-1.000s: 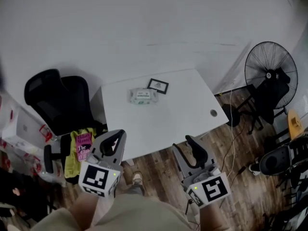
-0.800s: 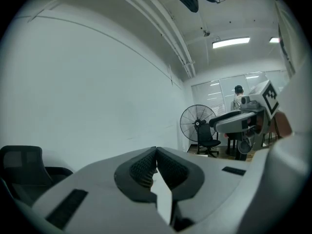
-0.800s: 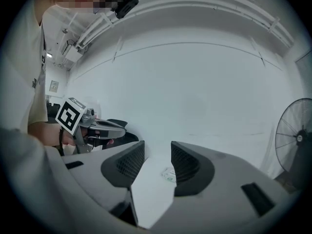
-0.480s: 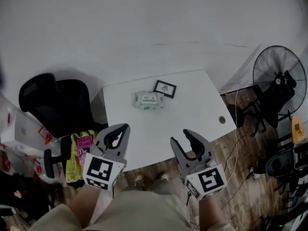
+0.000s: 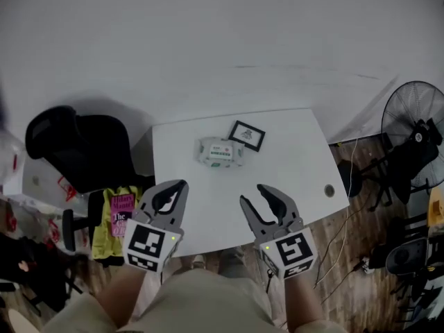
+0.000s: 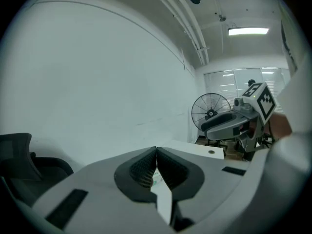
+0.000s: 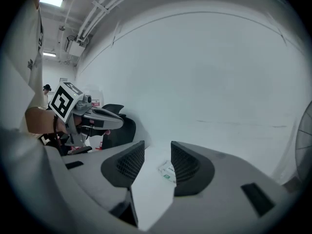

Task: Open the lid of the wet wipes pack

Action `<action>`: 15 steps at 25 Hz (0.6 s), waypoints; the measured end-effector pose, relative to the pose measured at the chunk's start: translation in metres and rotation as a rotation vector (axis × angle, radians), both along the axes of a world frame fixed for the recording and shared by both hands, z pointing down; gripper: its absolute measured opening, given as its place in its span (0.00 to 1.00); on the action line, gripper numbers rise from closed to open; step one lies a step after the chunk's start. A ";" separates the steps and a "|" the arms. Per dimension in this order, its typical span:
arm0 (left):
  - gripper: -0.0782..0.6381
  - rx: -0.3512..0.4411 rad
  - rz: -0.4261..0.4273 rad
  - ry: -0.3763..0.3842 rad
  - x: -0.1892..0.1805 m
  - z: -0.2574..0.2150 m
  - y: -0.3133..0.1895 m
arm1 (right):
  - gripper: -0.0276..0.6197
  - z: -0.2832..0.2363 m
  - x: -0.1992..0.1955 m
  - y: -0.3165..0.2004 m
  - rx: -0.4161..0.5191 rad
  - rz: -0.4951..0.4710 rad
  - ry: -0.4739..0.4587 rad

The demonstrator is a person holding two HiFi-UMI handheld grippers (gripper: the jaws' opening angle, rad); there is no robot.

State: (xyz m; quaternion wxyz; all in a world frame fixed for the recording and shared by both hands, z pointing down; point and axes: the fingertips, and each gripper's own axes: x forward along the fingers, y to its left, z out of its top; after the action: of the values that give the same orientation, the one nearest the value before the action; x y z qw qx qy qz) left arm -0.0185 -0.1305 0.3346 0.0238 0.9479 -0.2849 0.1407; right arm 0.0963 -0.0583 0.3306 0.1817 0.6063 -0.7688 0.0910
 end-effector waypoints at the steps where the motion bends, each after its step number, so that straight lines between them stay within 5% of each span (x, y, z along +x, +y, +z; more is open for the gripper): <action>1: 0.14 -0.003 -0.014 -0.005 0.005 0.002 -0.006 | 0.31 0.004 0.006 -0.009 -0.001 -0.016 -0.002; 6: 0.14 -0.024 -0.097 -0.041 0.032 0.022 -0.040 | 0.31 0.026 0.038 -0.061 0.019 -0.097 -0.010; 15: 0.14 -0.099 -0.280 -0.131 0.068 0.071 -0.092 | 0.31 0.081 0.068 -0.134 -0.071 -0.336 0.115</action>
State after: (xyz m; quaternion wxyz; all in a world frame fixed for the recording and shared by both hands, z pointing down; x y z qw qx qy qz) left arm 0.0492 -0.2221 0.4053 0.0710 0.8854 -0.4079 0.2114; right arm 0.1648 -0.1925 0.4113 0.2593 0.4668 -0.8439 0.0514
